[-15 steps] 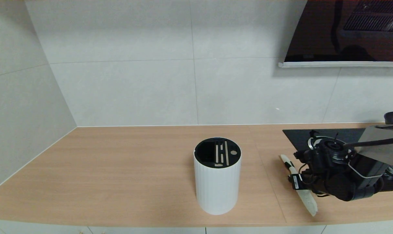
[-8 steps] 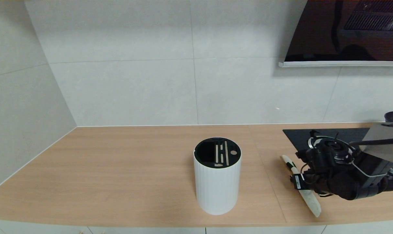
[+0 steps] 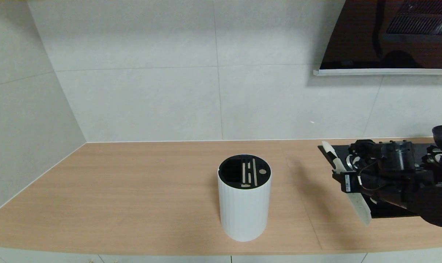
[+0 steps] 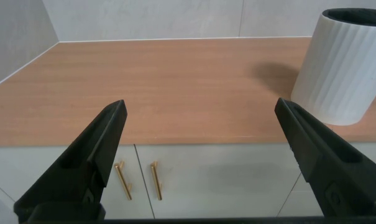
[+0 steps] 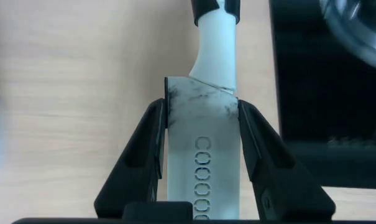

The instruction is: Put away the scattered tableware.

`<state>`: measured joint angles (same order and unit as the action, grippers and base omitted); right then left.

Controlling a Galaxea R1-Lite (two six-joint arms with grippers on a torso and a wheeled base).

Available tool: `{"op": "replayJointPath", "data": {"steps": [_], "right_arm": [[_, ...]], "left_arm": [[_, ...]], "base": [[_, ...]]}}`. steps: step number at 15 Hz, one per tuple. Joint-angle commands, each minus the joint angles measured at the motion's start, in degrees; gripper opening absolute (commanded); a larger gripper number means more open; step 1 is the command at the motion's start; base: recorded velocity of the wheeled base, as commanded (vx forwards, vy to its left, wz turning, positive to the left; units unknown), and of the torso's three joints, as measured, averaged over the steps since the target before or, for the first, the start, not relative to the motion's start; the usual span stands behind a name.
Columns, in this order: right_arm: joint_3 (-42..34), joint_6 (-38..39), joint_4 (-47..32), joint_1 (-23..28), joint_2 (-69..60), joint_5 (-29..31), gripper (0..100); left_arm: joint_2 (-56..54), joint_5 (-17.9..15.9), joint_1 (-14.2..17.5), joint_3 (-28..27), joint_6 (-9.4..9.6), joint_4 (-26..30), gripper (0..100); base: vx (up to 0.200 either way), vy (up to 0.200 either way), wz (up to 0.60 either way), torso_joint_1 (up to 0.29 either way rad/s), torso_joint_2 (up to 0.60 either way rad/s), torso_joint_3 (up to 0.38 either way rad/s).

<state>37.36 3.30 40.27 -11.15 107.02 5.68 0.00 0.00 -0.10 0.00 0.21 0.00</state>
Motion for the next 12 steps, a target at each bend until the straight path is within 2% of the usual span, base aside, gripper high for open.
{"op": "replayJointPath", "data": {"steps": [1, 2, 3, 4, 5, 7, 8, 9, 10, 12], "right_arm": [[-2.3, -0.23, 0.25, -4.93, -9.73, 0.03, 0], [-2.12, -0.32, 0.25, -5.9, -10.61, 0.03, 0], [-1.68, -0.49, 0.25, -6.86, -11.57, 0.03, 0], [-0.19, -1.28, 0.16, -9.5, -13.07, -0.06, 0], [1.04, -1.37, 0.16, -11.17, -13.59, 0.03, 0], [2.8, -2.51, 0.16, -14.07, -14.82, 0.03, 0], [4.82, -2.95, 0.16, -16.36, -14.82, 0.38, 0], [6.93, -2.95, 0.08, -18.2, -14.56, 0.38, 0], [8.95, -2.95, 0.08, -20.49, -14.21, 0.47, 0], [8.43, -2.86, 0.16, -25.06, -14.3, 2.05, 0]], "left_arm": [[0.09, 0.0, 0.01, 0.0, -0.12, 0.0, 100], [0.09, -0.09, 0.01, 0.0, 0.06, 0.09, 100], [0.09, -0.26, 0.01, 0.0, 0.94, 0.0, 100], [0.09, -0.26, 0.01, 0.0, 2.69, 0.0, 100], [0.0, -1.41, 0.01, -0.53, 3.04, -0.44, 100], [2.46, -8.96, -0.52, -8.17, 3.04, 1.58, 100], [8.79, -13.54, -0.78, -15.21, 3.04, 4.66, 100], [16.08, -16.44, -0.96, -20.3, 3.13, 5.62, 100], [25.58, -20.3, -0.96, -25.66, 3.22, 5.27, 100], [41.4, -25.4, -1.48, -35.33, 3.22, 4.83, 100]], "base": [[0.0, 0.0, 0.0, 0.0, 0.0, 0.0], [0.0, 0.0, 0.0, 0.0, 0.0, 0.0], [0.0, 0.0, 0.0, 0.0, 0.0, 0.0], [0.0, 0.0, 0.0, 0.0, 0.0, 0.0], [0.0, 0.0, 0.0, 0.0, 0.0, 0.0], [0.0, 0.0, 0.0, 0.0, 0.0, 0.0], [0.0, 0.0, 0.0, 0.0, 0.0, 0.0], [0.0, 0.0, 0.0, 0.0, 0.0, 0.0], [0.0, 0.0, 0.0, 0.0, 0.0, 0.0], [0.0, 0.0, 0.0, 0.0, 0.0, 0.0]]}}
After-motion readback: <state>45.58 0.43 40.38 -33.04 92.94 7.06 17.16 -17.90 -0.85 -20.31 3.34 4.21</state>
